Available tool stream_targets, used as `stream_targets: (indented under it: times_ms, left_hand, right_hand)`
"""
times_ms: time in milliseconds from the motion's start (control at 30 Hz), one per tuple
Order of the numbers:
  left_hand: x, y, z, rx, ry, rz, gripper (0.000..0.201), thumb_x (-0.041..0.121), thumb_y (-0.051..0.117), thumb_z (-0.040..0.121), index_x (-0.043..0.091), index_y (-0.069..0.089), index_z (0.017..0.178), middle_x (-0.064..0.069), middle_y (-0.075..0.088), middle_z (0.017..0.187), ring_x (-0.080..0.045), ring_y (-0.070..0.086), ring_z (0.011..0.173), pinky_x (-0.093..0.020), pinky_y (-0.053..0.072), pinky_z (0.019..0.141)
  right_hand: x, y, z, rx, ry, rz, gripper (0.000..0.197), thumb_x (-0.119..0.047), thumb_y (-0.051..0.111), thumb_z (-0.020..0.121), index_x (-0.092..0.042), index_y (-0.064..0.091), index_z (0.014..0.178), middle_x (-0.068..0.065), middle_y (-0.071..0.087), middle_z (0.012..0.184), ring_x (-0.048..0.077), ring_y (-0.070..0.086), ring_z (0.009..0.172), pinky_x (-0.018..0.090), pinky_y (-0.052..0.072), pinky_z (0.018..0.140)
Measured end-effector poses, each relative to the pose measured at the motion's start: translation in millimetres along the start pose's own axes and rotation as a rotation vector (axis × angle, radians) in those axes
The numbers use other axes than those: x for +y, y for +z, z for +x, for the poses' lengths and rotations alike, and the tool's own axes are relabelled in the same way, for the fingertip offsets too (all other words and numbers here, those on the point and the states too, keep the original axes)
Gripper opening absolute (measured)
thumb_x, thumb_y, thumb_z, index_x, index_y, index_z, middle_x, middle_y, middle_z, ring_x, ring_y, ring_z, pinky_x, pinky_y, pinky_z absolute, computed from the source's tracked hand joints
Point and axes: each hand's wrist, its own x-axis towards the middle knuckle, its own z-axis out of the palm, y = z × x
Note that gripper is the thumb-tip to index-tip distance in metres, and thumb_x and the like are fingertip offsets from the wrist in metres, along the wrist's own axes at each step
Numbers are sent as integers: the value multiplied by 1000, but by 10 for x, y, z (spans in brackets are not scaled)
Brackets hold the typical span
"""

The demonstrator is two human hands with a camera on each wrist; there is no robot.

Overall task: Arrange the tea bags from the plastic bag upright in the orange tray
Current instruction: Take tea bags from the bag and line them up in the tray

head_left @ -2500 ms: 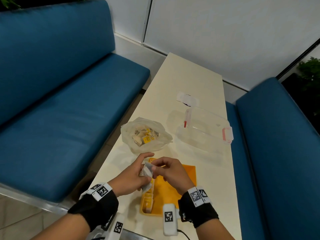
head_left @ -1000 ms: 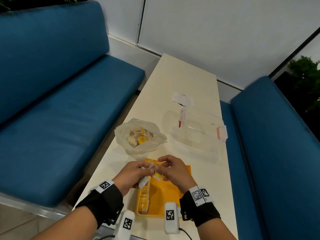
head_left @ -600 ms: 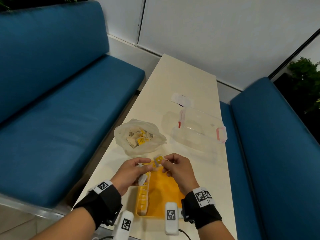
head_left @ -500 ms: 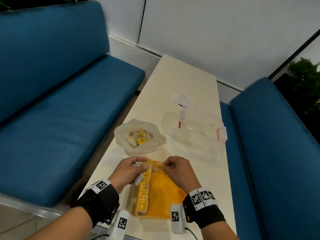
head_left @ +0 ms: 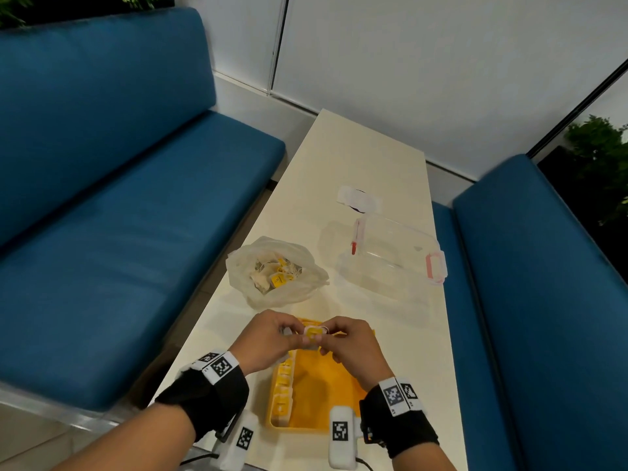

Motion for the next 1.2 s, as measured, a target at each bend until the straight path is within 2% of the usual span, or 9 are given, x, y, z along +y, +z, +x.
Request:
stream_targets:
  times_ms: [133, 200, 367, 433, 633, 733, 900, 1100, 1200]
  left_hand:
    - [-63, 13, -16, 78, -37, 10, 5, 32, 82, 82, 31, 78, 82, 19, 73, 82, 2, 65, 88, -19, 49, 79]
    - [-166, -27, -23, 148, -97, 88, 8, 36, 81, 82, 31, 77, 88, 16, 72, 92, -2, 64, 93, -23, 50, 82]
    - [-383, -48, -59, 137, -240, 182, 49, 41, 84, 78, 27, 65, 121, 5, 66, 116, -14, 61, 108, -28, 49, 90]
    - [-427, -14, -58, 122, -258, 186, 56, 40, 84, 79, 25, 63, 128, 2, 64, 125, -17, 59, 117, -28, 47, 95]
    - [-472, 0, -59, 122, -263, 190, 41, 43, 81, 81, 28, 70, 117, 5, 68, 120, -13, 62, 109, -29, 50, 94]
    - [-477, -4, -60, 128, -265, 187, 38, 44, 82, 79, 29, 72, 113, 7, 70, 116, -11, 63, 105, -28, 50, 91]
    - [-459, -2, -55, 130, -265, 184, 37, 42, 82, 79, 28, 72, 113, 6, 70, 115, -11, 63, 104, -27, 50, 90]
    - [-444, -4, -49, 119, -262, 191, 38, 40, 81, 80, 26, 72, 114, 5, 70, 114, -12, 64, 104, -27, 51, 91]
    - [-444, -5, -47, 119, -262, 195, 38, 40, 81, 80, 26, 73, 114, 6, 70, 114, -12, 64, 104, -27, 51, 91]
  right_hand:
    - [150, 28, 19, 21, 44, 76, 9, -5, 72, 85, 3, 68, 87, 9, 68, 70, 20, 67, 60, 28, 43, 49]
    - [247, 19, 68, 26, 89, 71, 5, -2, 70, 87, 1, 66, 87, 10, 69, 70, 20, 68, 59, 27, 45, 48]
    - [399, 83, 188, -37, 235, 17, 14, 2, 68, 89, -7, 62, 80, 6, 66, 58, 10, 60, 43, 22, 43, 41]
    - [427, 143, 250, -35, 274, 10, 13, 1, 69, 87, -8, 63, 80, 9, 67, 61, 15, 61, 47, 24, 46, 43]
    - [446, 315, 337, 34, 356, 61, 18, 11, 63, 85, -6, 62, 77, 12, 65, 58, 18, 57, 45, 25, 47, 44]
    - [453, 371, 355, 110, 360, 73, 18, 6, 66, 85, -10, 65, 77, 10, 66, 59, 14, 57, 44, 22, 46, 43]
    - [477, 456, 396, 182, 373, 90, 11, -5, 73, 86, -11, 68, 77, 15, 73, 69, 16, 62, 51, 28, 54, 55]
    - [482, 469, 456, 268, 402, 91, 15, -8, 74, 86, -11, 68, 72, 13, 72, 67, 15, 62, 46, 21, 52, 47]
    - [487, 496, 477, 276, 407, 107, 7, -7, 74, 84, -8, 73, 77, 13, 74, 68, 19, 67, 53, 28, 57, 57]
